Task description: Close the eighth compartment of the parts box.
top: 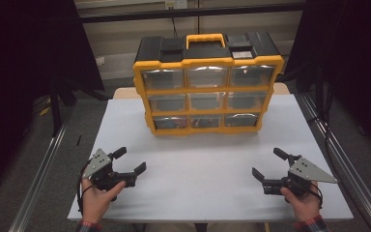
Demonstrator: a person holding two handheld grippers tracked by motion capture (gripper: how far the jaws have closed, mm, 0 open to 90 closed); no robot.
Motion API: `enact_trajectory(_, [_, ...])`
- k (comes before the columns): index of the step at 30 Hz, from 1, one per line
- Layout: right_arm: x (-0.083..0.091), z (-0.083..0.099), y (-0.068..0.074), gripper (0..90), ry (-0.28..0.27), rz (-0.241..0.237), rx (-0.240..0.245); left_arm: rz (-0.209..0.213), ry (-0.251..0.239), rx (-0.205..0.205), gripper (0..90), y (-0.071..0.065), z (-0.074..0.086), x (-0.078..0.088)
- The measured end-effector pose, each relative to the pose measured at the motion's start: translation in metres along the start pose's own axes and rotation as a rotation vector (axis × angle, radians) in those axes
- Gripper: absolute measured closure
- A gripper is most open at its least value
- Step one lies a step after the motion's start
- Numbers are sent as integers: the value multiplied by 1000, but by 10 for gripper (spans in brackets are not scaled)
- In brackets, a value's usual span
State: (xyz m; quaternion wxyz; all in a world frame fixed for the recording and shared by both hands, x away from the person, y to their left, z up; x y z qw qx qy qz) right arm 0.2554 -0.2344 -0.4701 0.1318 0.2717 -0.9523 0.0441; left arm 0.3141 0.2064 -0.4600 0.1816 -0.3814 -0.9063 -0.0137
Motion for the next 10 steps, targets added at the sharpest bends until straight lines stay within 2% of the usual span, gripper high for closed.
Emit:
enact_trajectory(3, [-1, 0, 1, 7, 1, -4, 3, 2, -4, -9, 32, 1, 1, 0])
enact_trajectory(6, [-2, 0, 2, 7, 6, -5, 6, 6, 16, -20, 24, -1, 5, -1])
enact_trajectory(7, [-2, -1, 3, 7, 4, -6, 5, 4, 33, -43, 22, -1, 6, -1])
enact_trajectory(10, [-3, -1, 3, 7, 4, -9, 13, 1, 28, -33, 19, -2, 7, -2])
Point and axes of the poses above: each handheld gripper's, and its own axes: x roughly backward along the jaws, z roughly out of its underside, y roughly to its left, the point moved 6 cm from there along -x, roughly forward along the jaws, and after that the axes turned 6 degrees about y, right-handed, at the moved point
